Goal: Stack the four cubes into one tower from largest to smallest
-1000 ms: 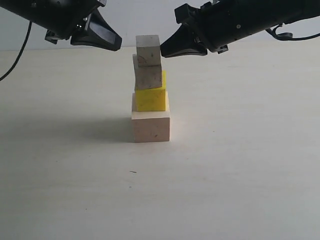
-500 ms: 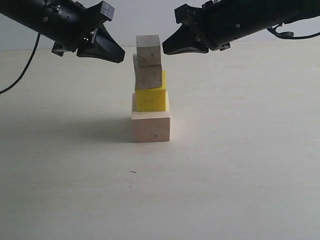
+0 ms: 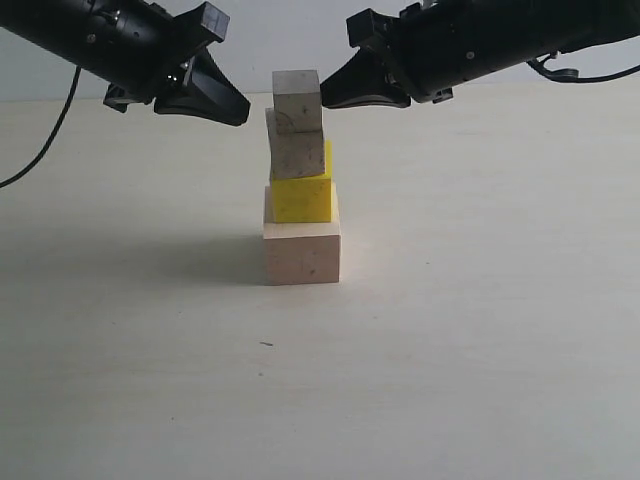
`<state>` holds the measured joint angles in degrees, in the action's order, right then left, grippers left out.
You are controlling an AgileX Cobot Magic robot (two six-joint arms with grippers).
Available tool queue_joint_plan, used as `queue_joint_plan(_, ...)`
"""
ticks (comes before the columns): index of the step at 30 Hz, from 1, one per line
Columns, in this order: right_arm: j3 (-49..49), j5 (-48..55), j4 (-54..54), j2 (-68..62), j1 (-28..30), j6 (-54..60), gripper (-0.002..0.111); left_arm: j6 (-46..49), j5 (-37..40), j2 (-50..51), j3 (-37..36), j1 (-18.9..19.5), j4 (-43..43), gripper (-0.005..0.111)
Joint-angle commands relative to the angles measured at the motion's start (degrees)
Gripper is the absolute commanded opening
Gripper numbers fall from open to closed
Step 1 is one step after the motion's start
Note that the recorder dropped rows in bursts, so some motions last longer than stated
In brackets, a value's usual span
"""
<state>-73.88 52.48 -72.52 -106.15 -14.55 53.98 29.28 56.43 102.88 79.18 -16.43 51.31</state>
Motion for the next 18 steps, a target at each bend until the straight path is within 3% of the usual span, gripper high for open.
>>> queue_joint_plan(1,-0.36,0.48,-0.82,0.03,-0.10,1.40,0.000,0.36,-0.36,-0.23,0.31,0.16,0.89,0.000)
queue_joint_plan(18,-0.36,0.89,-1.31,0.03,-0.10,2.91,0.000,0.48,-0.36,-0.23,0.31,0.16,0.89,0.000)
